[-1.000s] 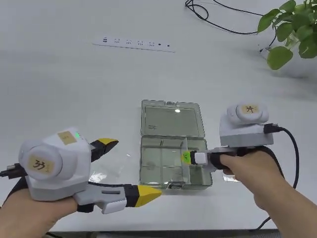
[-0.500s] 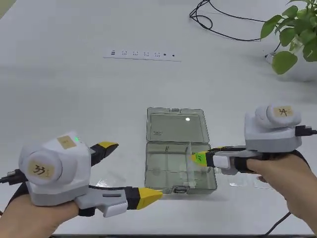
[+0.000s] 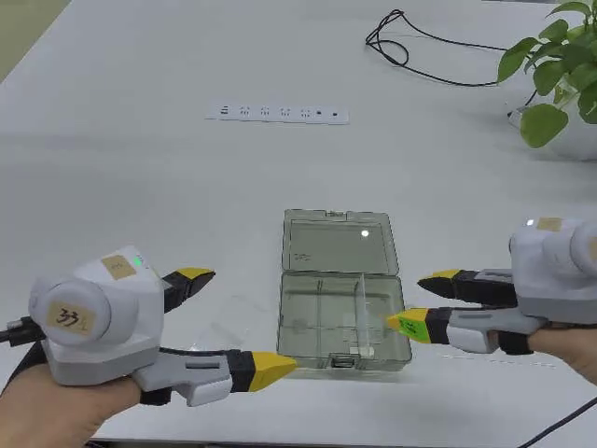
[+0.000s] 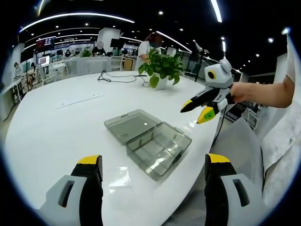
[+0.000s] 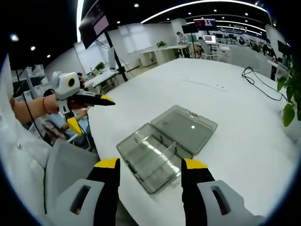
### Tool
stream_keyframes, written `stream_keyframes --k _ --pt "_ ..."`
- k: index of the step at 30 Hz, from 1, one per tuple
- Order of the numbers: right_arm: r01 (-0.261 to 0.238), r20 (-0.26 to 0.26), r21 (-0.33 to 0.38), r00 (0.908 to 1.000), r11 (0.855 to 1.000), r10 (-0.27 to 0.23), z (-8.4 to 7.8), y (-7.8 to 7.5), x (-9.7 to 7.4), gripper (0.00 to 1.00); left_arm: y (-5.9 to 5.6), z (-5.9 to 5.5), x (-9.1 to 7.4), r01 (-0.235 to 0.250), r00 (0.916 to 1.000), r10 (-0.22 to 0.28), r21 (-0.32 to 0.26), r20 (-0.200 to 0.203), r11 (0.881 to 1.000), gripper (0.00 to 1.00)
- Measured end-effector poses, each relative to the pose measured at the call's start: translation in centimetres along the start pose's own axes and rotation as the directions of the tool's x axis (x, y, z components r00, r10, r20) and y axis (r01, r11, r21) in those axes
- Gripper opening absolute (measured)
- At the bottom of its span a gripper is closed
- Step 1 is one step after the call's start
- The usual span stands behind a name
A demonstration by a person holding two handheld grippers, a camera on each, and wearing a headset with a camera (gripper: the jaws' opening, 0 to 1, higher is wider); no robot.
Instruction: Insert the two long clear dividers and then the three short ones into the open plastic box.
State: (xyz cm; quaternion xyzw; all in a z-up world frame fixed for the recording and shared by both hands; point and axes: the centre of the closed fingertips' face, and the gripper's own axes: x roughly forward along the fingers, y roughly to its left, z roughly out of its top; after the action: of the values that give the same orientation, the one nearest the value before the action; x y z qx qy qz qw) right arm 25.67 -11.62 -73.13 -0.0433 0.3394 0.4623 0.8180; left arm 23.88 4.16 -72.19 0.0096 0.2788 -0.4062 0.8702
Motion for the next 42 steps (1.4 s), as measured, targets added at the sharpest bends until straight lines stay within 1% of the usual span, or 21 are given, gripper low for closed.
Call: stream_keyframes --k 2,4,9,10,14,17,19,22,25,27,28,29,32,33,34,36,37,39,40,41,42 --pt "-0.008 0.0 -0.026 1.0 1.0 0.008 -0.3 0.1 -0.5 0.57 0.2 -0.1 -0.1 -0.008 1.0 0.008 0.001 -0.003 1.0 0.92" --pt "-0.014 -0.003 -0.03 0.9999 0.999 0.013 -0.7 0.2 -0.9 0.59 0.3 -0.2 -0.1 -0.015 0.9999 0.015 0.001 -0.005 1.0 0.91" --pt "-0.04 0.014 -0.105 0.999 0.994 0.042 -1.4 0.4 -1.7 0.68 0.8 -0.8 0.0 -0.032 0.999 0.032 -0.002 -0.032 0.999 0.91" --pt "-0.041 0.013 -0.106 0.999 0.994 0.043 -1.6 0.4 -1.9 0.69 0.9 -0.9 0.0 -0.035 0.9986 0.035 -0.002 -0.041 0.999 0.9" --pt "-0.036 0.034 -0.135 0.9986 0.99 0.041 -2.5 -0.2 -2.6 0.72 1.7 -2.1 0.1 -0.065 0.9927 0.065 0.002 -0.101 0.998 0.88" --pt "-0.037 0.051 -0.131 0.9977 0.991 0.044 -3.0 -0.3 -3.1 0.74 2.3 -3.5 0.1 -0.088 0.9824 0.086 -0.008 -0.166 0.996 0.85" --pt "-0.034 0.053 -0.134 0.9978 0.99 0.041 -3.5 -0.5 -3.4 0.74 2.6 -3.8 0.3 -0.094 0.9809 0.092 0.001 -0.171 0.996 0.83" --pt "-0.03 0.06 -0.135 0.9974 0.99 0.039 -3.9 -0.8 -3.9 0.74 3.3 -5.1 0.3 -0.121 0.9645 0.114 -0.013 -0.238 0.993 0.8" --pt "-0.023 0.065 -0.145 0.9973 0.989 0.033 -4.2 -1.0 -4.1 0.74 3.8 -5.9 0.5 -0.142 0.9509 0.131 -0.02 -0.281 0.99 0.75" --pt "-0.024 0.076 -0.14 0.9965 0.99 0.035 -4.3 -1.0 -4.3 0.74 4.2 -7.1 0.6 -0.162 0.9299 0.14 -0.038 -0.34 0.986 0.72" --pt "-0.024 0.08 -0.139 0.9962 0.99 0.035 -4.5 -1.1 -4.4 0.74 4.3 -7.5 0.7 -0.17 0.9222 0.14 -0.05 -0.36 0.984 0.71" --pt "-0.022 0.082 -0.141 0.9961 0.99 0.033 -4.6 -1.2 -4.4 0.74 4.4 -7.6 1.0 -0.17 0.9209 0.142 -0.047 -0.363 0.984 0.69" --pt "-0.023 0.075 -0.145 0.9966 0.989 0.034 -4.8 -0.8 -4.4 0.74 4.7 -8.3 1.4 -0.184 0.9069 0.152 -0.045 -0.393 0.982 0.66" --pt "-0.019 0.07 -0.146 0.9971 0.989 0.029 -4.9 -0.8 -4.4 0.74 4.8 -8.6 1.4 -0.192 0.8987 0.156 -0.048 -0.41 0.98 0.65" --pt "-0.018 0.071 -0.147 0.9971 0.989 0.028 -4.9 -0.7 -4.4 0.73 4.9 -8.8 1.5 -0.198 0.8939 0.159 -0.049 -0.419 0.979 0.64" --pt "-0.019 0.081 -0.142 0.9963 0.99 0.03 -4.8 -0.4 -4.4 0.73 5.2 -9.3 1.8 -0.207 0.8801 0.167 -0.044 -0.445 0.977 0.61" --pt "-0.02 0.084 -0.141 0.996 0.99 0.032 -4.8 -0.3 -4.4 0.73 5.4 -9.7 1.8 -0.212 0.8681 0.171 -0.035 -0.466 0.977 0.58" --pt "-0.017 0.089 -0.14 0.9956 0.99 0.03 -4.7 -0.3 -4.4 0.72 5.6 -10.0 2.1 -0.218 0.8583 0.177 -0.029 -0.482 0.976 0.55" --pt "-0.018 0.094 -0.135 0.9951 0.991 0.031 -4.7 -0.2 -4.4 0.72 5.7 -10.2 2.2 -0.223 0.8502 0.179 -0.031 -0.495 0.974 0.54" --pt "-0.019 0.094 -0.129 0.995 0.991 0.031 -4.7 -0.2 -4.4 0.72 5.8 -10.3 2.4 -0.225 0.848 0.179 -0.033 -0.499 0.974 0.53" --pt "-0.018 0.099 -0.13 0.9945 0.991 0.031 -4.6 -0.2 -4.4 0.72 5.9 -10.6 2.5 -0.229 0.8414 0.18 -0.035 -0.51 0.973 0.53"
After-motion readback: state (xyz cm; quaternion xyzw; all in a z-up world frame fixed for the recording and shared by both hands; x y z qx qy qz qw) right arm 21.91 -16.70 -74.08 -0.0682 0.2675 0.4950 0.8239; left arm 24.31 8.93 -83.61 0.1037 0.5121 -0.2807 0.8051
